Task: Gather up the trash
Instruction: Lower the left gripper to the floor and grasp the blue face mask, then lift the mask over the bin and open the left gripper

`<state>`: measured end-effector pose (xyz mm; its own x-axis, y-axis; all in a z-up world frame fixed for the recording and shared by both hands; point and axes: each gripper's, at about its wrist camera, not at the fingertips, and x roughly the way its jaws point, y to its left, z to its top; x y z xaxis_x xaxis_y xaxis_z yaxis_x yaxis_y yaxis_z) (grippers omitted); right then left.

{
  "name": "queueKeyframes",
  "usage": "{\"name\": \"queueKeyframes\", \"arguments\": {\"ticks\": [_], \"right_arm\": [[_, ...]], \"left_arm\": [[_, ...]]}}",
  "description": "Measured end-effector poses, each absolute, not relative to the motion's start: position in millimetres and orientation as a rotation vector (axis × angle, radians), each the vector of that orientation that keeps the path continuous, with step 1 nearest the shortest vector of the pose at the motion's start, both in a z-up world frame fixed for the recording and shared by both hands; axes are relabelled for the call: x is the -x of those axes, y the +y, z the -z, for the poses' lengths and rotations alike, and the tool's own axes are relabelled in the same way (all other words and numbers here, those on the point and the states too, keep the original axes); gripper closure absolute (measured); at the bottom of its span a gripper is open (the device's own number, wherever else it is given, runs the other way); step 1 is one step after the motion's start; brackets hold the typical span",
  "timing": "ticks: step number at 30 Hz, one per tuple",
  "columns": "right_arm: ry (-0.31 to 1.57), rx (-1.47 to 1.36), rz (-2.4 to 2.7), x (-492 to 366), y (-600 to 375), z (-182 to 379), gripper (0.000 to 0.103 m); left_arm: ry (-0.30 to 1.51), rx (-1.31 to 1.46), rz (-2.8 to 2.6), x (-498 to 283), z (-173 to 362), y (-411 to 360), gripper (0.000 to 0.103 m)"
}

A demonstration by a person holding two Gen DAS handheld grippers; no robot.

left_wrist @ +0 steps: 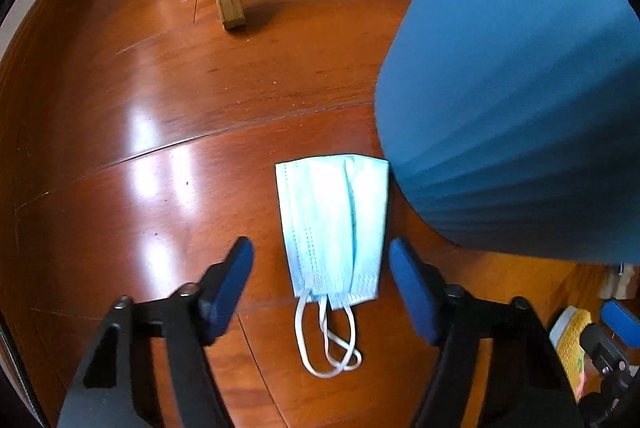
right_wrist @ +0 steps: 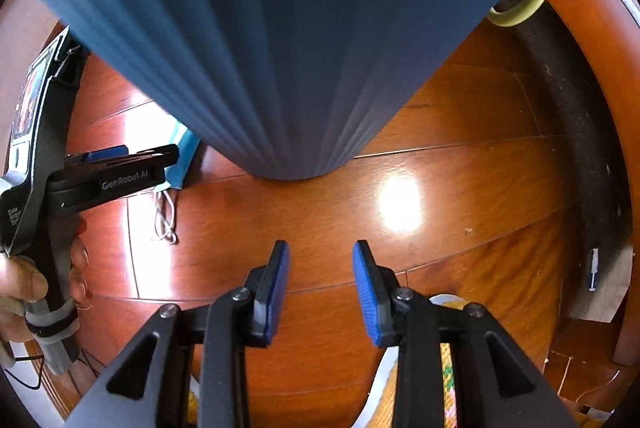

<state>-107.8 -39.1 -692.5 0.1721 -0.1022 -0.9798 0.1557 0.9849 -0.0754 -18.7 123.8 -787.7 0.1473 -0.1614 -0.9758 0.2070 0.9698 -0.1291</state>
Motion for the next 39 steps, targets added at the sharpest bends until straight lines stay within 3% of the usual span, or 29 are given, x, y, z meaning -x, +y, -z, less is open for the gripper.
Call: {"name": "queueKeyframes", "arguments": {"ticks": [8, 9, 12, 19, 27, 34, 39], "right_arm": [[1.392, -0.049, 0.189, 109, -46, 693, 0.070], [1.394, -0.054, 0.191, 109, -47, 692, 0.070], [1.396, -0.066, 0.195, 110, -49, 689, 0.070], [1.417, -0.062, 0.184, 116, -53, 667, 0.070], [1.443, -0.072, 0.179, 125, -56, 568, 0.070], [1.404, -0.118, 0.219, 116, -70, 469, 0.070], [1.361, -0.157, 0.252, 106, -86, 434, 0.070]], "left_arm": [[1.448, -0.068, 0.232, 16, 804, 115, 0.077], [1.450, -0.067, 0.233, 17, 804, 114, 0.094], [1.463, -0.060, 0.229, 22, 801, 109, 0.098], [1.418, -0.015, 0.182, 33, 742, 125, 0.101], [1.389, 0.086, 0.117, 62, 587, 155, 0.101], [1.330, 0.100, 0.244, 62, 445, 113, 0.101], [1.343, 0.044, 0.345, 50, 413, 69, 0.101]]}}
